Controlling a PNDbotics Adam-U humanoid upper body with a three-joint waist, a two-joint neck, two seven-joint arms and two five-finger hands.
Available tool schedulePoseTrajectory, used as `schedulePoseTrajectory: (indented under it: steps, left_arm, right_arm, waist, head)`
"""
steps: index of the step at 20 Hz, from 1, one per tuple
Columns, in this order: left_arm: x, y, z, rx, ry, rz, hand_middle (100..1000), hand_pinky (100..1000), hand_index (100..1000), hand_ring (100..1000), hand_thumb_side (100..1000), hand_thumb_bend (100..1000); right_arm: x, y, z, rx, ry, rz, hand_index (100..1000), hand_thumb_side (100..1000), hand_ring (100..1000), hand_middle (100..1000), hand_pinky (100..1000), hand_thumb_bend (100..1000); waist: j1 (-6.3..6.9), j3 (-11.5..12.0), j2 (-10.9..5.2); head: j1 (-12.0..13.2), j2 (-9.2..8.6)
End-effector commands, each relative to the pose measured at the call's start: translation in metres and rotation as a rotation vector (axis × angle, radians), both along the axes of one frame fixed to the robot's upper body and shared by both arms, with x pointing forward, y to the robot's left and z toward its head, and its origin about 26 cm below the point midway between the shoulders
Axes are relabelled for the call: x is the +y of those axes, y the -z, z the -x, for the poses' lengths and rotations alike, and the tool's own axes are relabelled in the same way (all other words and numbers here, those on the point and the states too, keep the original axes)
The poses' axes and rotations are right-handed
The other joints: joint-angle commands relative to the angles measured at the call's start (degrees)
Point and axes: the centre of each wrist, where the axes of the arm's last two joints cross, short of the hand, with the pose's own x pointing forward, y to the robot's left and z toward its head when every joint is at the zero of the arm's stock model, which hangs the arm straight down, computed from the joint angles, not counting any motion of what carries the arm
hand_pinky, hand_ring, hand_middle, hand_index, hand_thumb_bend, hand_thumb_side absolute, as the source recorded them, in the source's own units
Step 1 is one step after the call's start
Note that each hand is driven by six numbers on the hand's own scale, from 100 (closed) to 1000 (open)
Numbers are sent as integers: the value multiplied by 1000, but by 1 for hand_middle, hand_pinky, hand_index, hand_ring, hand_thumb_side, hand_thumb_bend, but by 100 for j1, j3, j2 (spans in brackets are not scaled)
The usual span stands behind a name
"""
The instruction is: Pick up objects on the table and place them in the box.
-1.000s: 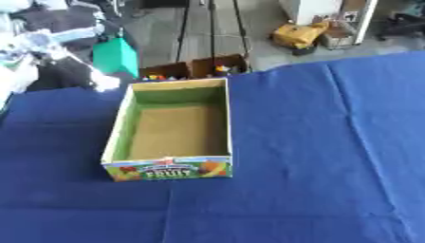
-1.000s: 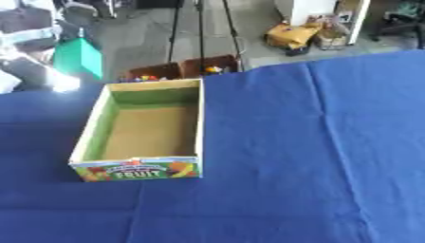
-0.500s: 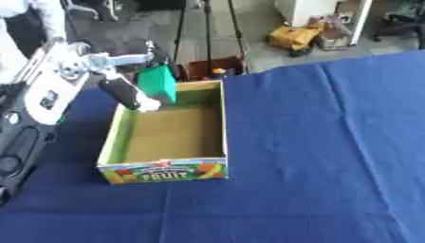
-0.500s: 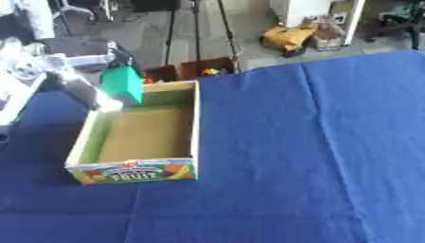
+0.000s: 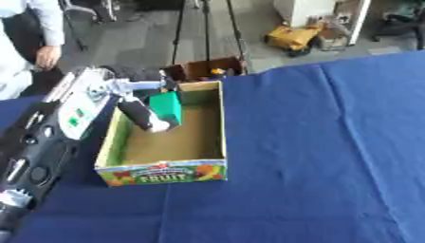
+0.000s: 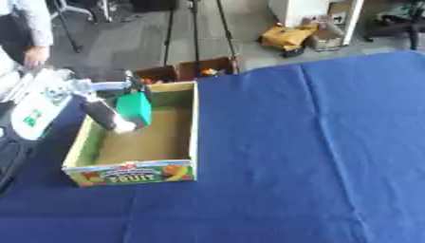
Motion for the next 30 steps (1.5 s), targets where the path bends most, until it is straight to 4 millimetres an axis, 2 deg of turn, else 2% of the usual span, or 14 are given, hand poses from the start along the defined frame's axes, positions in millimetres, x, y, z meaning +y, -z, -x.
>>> schedulePoseTrajectory:
  steps: [1, 5, 9, 11, 12, 13, 14, 16, 18, 20, 25, 30]
  left_arm:
    - [3, -2, -5, -10, -10, -34, 566, 168, 758, 393, 384, 100]
    - [4, 10, -10, 28, -9, -68, 614, 229, 834, 441, 423, 100]
    - [3, 10, -10, 20, 1, -99, 751, 285, 943, 494, 435, 100]
    - [1, 8, -10, 2, 8, -121, 813, 312, 989, 527, 472, 100]
    - [1, 8, -9, -3, 12, -135, 876, 392, 1000, 621, 553, 100]
    - [0, 8, -9, -6, 16, -148, 881, 421, 1000, 648, 559, 100]
    - [0, 7, -9, -11, 18, -158, 898, 524, 1000, 738, 601, 100]
    - [-1, 6, -8, -15, 20, -174, 927, 585, 1000, 791, 637, 116]
    - [0, 5, -8, -16, 17, -183, 950, 690, 1000, 866, 649, 132]
    - [0, 5, -8, -18, 12, -188, 955, 732, 1000, 892, 650, 133]
    - [-3, -3, -5, -53, 23, -165, 942, 737, 1000, 889, 635, 100]
    - [-7, -32, 8, -173, 85, -70, 900, 689, 1000, 844, 594, 100]
  right_arm:
    - [2, -9, 3, -35, -14, 9, 731, 680, 761, 528, 735, 100]
    - [2, -9, 3, -35, -16, 8, 730, 676, 762, 527, 735, 100]
    - [2, -9, 3, -34, -17, 8, 728, 674, 762, 527, 736, 100]
    - [2, -9, 3, -33, -18, 8, 729, 672, 762, 527, 736, 100]
    - [2, -9, 3, -33, -18, 8, 729, 670, 762, 526, 736, 100]
    - [2, -9, 3, -32, -18, 7, 729, 668, 762, 526, 736, 100]
    - [2, -9, 3, -31, -19, 6, 728, 666, 762, 523, 736, 100]
    - [2, -8, 3, -31, -19, 5, 727, 666, 762, 523, 736, 100]
    - [2, -8, 3, -31, -20, 3, 727, 662, 762, 522, 736, 100]
    - [2, -8, 3, -30, -21, 2, 727, 662, 762, 522, 736, 100]
    - [3, -8, 3, -30, -21, -2, 727, 664, 762, 522, 735, 100]
    - [2, -8, 3, -32, -18, -5, 726, 666, 761, 524, 734, 100]
  waist:
    - [-29, -2, -90]
    - [-26, -9, -74]
    - [-25, -7, -70]
    - [-23, -5, -68]
    - [-23, -4, -68]
    - [-23, -4, -67]
    - [-22, -3, -67]
    - [-22, -3, -68]
    - [-22, -5, -69]
    - [-22, -9, -70]
    - [-37, -12, -78]
    - [-56, 11, -95]
  head:
    - [16, -78]
    - [16, -95]
    - [13, -96]
    - [13, -91]
    - [14, -89]
    - [14, -86]
    - [14, -83]
    - [17, -78]
    - [17, -80]
    - [19, -81]
    - [10, -75]
    - [-29, -23]
